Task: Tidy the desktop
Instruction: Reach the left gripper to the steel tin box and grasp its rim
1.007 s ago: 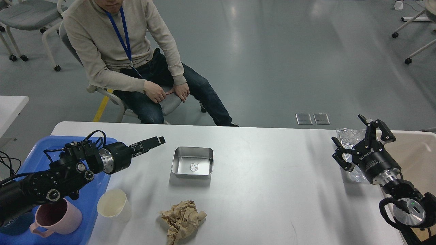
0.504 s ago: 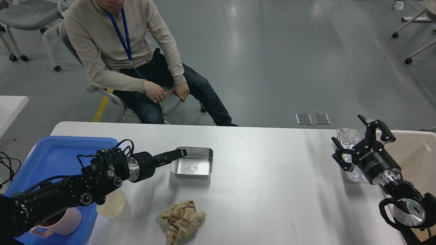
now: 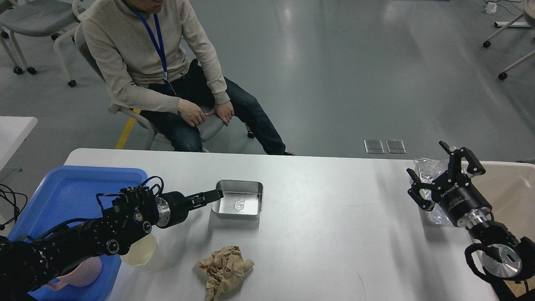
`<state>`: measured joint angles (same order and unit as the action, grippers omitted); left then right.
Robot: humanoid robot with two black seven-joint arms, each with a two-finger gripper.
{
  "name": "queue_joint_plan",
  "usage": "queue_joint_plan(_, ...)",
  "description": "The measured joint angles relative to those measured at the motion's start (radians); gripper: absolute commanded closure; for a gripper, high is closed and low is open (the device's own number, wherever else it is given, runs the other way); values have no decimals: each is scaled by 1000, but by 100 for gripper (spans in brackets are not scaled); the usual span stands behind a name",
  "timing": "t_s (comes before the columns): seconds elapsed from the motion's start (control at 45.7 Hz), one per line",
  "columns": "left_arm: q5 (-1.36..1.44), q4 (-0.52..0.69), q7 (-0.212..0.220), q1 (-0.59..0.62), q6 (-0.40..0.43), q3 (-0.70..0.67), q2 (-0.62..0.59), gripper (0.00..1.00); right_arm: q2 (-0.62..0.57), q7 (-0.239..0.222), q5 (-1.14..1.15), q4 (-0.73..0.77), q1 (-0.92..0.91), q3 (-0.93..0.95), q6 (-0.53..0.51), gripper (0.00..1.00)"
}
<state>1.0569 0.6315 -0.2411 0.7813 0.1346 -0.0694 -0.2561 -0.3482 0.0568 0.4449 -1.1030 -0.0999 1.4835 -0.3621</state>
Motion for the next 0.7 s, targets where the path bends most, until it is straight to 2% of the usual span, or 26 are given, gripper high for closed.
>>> queue_joint_plan(0.569, -4, -24, -4, 1, 13, 42, 25, 66, -2, 0, 0, 0, 0, 2, 0, 0)
queue_joint_plan(0.635, -4, -30, -7, -1, 14, 44, 27, 70, -2, 0, 0, 0, 0, 3, 0, 0)
queue_joint_plan(0.701, -4, -42, -11, -3, 17, 46, 29, 78, -2, 0, 0, 0, 0, 3, 0, 0)
